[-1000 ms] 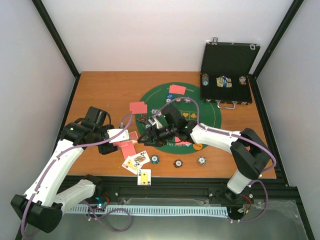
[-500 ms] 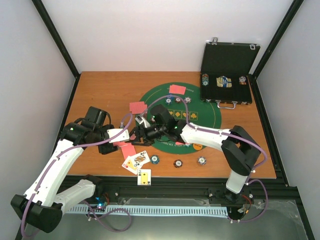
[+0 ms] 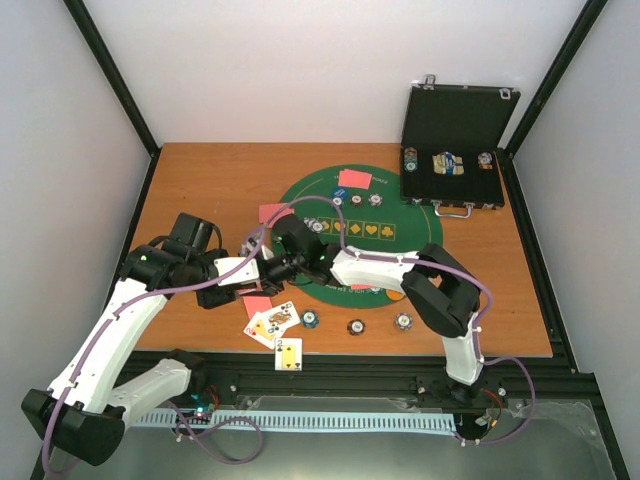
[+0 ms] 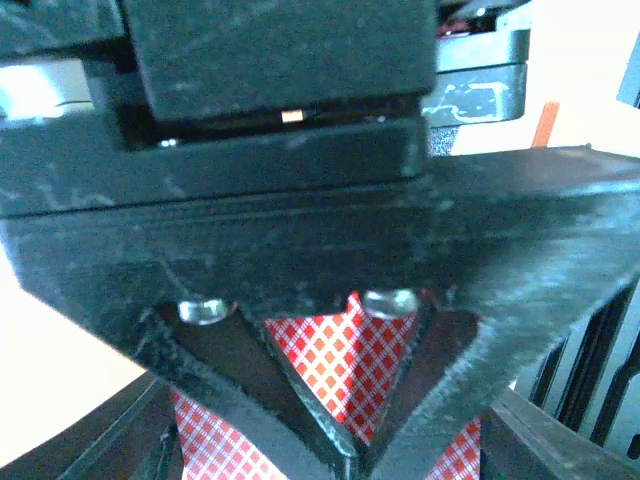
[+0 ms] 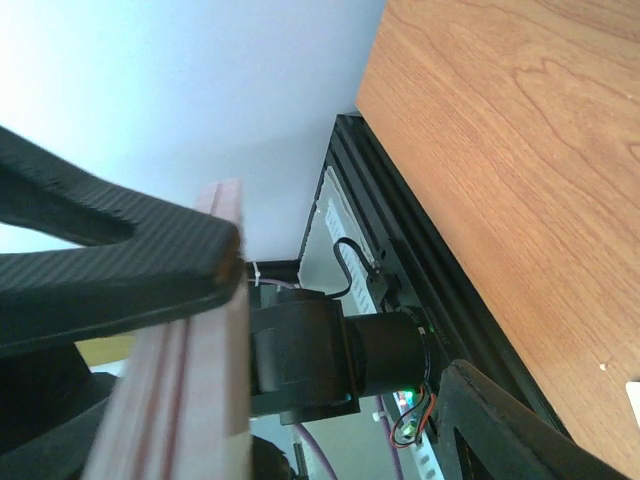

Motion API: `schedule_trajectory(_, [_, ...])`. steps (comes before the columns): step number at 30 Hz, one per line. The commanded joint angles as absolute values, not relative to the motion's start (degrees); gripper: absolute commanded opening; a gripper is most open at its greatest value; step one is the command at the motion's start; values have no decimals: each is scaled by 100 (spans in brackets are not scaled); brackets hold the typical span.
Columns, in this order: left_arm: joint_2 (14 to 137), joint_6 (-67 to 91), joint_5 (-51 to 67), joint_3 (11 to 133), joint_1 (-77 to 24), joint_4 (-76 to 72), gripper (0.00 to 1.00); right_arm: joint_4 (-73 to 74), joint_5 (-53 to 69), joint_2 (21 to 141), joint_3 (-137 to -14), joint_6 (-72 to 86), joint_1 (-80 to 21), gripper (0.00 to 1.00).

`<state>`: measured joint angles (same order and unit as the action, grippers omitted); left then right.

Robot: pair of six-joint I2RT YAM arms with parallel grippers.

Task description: Distribute texas hold em gaming equipment

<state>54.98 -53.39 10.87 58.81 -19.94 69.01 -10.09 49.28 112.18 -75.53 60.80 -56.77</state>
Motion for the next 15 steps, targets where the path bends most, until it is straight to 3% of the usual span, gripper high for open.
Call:
schedule_trajectory(1, [5392,-5443,1145,5964,-1978,6897,28,-1102,4972,11422,-7687,6154,-5694,64])
schedule_trajectory(15, [5379,-5443,1199,6052,-1978,6935,27,-1033,4931,11009,-6492,5887,-5202,60])
